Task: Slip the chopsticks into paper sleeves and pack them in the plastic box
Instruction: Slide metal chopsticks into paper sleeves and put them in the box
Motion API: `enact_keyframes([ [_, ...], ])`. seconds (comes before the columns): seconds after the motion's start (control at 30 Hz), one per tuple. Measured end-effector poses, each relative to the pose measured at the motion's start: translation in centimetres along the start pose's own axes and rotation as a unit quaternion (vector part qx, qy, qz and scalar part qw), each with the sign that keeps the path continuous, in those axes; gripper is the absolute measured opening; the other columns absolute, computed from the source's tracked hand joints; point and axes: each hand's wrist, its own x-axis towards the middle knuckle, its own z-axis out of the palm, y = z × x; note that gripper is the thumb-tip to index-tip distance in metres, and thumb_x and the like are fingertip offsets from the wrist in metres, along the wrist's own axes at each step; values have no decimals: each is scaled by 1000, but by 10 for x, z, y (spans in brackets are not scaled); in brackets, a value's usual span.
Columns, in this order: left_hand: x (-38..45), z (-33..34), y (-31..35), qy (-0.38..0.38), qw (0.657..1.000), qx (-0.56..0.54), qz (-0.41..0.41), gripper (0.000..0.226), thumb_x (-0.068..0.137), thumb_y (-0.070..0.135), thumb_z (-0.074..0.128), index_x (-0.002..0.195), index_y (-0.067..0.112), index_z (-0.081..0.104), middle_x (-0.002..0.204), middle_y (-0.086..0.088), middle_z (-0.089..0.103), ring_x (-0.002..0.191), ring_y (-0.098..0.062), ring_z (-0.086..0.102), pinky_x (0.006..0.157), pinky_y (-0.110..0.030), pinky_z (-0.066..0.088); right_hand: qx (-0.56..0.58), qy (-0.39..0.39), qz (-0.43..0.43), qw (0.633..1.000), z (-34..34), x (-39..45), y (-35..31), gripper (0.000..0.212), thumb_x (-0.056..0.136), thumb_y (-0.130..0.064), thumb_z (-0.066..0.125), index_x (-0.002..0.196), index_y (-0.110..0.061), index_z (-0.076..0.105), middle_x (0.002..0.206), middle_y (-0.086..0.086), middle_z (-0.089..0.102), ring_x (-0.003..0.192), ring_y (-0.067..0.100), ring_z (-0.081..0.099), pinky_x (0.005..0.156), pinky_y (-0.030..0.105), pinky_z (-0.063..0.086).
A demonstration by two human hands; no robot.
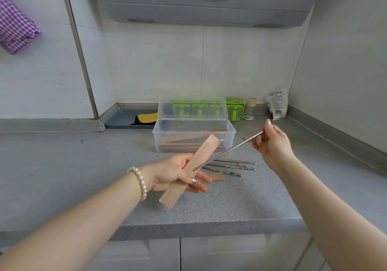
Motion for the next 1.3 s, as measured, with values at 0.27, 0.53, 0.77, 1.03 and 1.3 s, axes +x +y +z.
enact_keyframes([
  [0.27, 6, 10, 3, 25, 998, -44, -25, 17, 95, 17, 48, 108, 6, 47, 92, -19, 68, 75, -25, 69, 73, -36, 58, -51, -60, -35, 996, 18, -16, 7, 30, 99, -24, 40, 73, -9, 43, 42, 3, 41, 43, 21, 54, 74, 47, 55],
  [0.53, 11, 9, -10, 125, 992, 12, 1, 15, 98, 11, 43, 107, 5, 52, 84, -15, 71, 65, -21, 70, 69, -34, 57, -49, -38, -37, 997, 16, -11, 1, 32, 99, -25, 40, 71, -11, 43, 39, 1, 43, 38, 17, 52, 70, 46, 51],
  [0.77, 6, 4, -7, 122, 991, 46, -6, 10, 94, 11, 51, 97, 5, 58, 77, -10, 67, 58, -15, 62, 60, -31, 54, 31, 25, -79, 996, -3, 5, -20, 32, 100, -23, 38, 70, -12, 40, 36, -2, 42, 36, 15, 52, 60, 36, 50],
  [1.03, 7, 9, -9, 120, 992, 30, 15, 14, 97, 15, 46, 106, 10, 55, 92, -14, 69, 66, -19, 69, 66, -32, 59, 7, 36, -131, 991, -7, 6, -24, 30, 100, -23, 37, 73, -11, 44, 38, -2, 45, 36, 14, 53, 64, 40, 50],
  [1.3, 7, 9, -11, 127, 991, 41, 20, 16, 97, 9, 43, 108, 13, 54, 86, -10, 66, 64, -14, 63, 69, -32, 56, -38, 37, -168, 984, -4, 3, -22, 32, 100, -23, 38, 70, -13, 43, 37, -5, 45, 37, 10, 49, 67, 44, 43],
])
